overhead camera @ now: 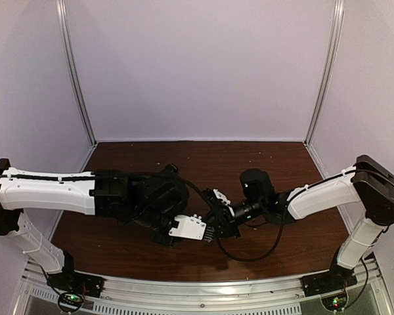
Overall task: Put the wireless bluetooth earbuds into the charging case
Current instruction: Insert the left earbud into the left side groove of the charging case, then adjust the left earbud in the left side groove of the charging case.
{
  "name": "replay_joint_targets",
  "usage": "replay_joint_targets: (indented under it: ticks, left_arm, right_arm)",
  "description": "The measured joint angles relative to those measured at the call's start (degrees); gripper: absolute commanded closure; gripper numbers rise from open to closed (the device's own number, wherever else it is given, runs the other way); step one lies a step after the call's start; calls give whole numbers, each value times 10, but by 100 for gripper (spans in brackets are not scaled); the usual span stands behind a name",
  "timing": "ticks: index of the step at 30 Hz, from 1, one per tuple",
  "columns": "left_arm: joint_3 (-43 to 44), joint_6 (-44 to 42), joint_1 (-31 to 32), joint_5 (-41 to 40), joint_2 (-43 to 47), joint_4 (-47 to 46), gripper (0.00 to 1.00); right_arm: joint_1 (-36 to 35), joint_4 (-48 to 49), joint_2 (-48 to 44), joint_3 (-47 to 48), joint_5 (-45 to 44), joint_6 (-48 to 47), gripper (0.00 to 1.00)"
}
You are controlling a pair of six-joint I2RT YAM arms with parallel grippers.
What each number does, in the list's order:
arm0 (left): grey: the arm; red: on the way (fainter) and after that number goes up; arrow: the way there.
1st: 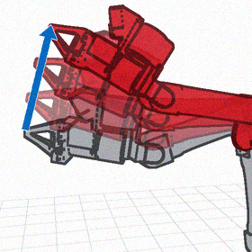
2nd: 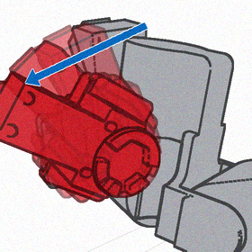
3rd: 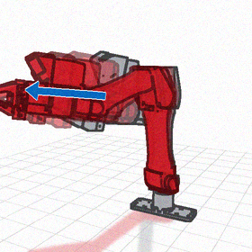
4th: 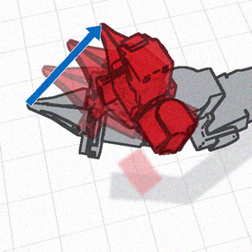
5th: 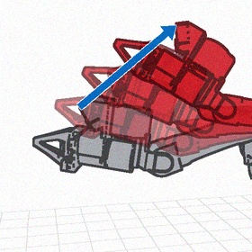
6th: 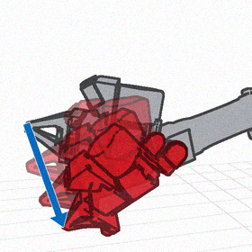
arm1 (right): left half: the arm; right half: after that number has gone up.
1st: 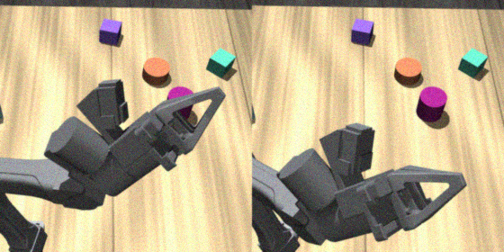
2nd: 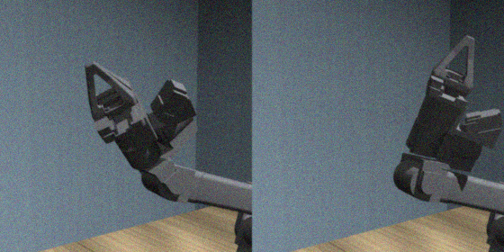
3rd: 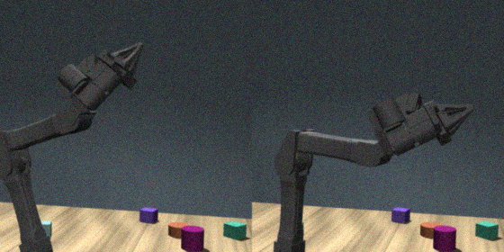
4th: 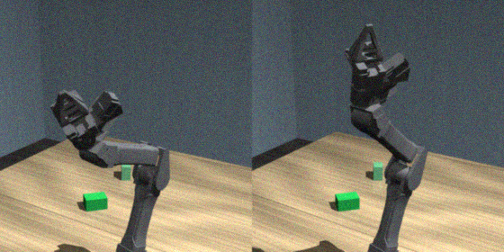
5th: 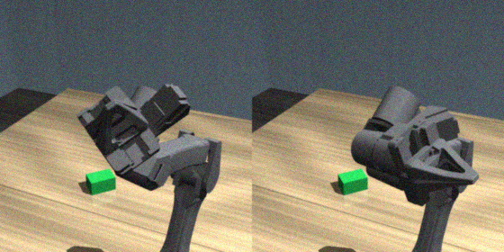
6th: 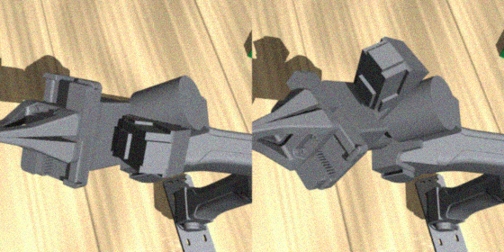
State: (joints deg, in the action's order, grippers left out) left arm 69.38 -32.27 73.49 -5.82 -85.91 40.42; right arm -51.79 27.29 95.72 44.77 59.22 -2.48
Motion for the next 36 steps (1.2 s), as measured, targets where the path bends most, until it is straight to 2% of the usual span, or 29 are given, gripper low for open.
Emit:
replay_joint_targets:
  ticks: [8, 17, 28, 32, 36]
  left_arm:
    - [1, -2, 4, -6, 0, 2, 66]
    - [3, -2, 5, -26, 3, 4, 62]
    - [7, -2, 5, -30, 49, 0, 60]
    - [-4, 9, 5, -28, 87, -25, 51]
    - [-54, 33, 1, -30, 167, -88, 38]
  right_arm:
    - [0, 12, 0, 1, 3, 1, 100]
    - [0, 17, 0, 1, 2, -1, 100]
    - [0, 21, 0, 3, 1, -3, 100]
    - [0, 24, 0, 3, -3, -3, 100]
    - [1, 45, -3, 0, -8, 2, 100]
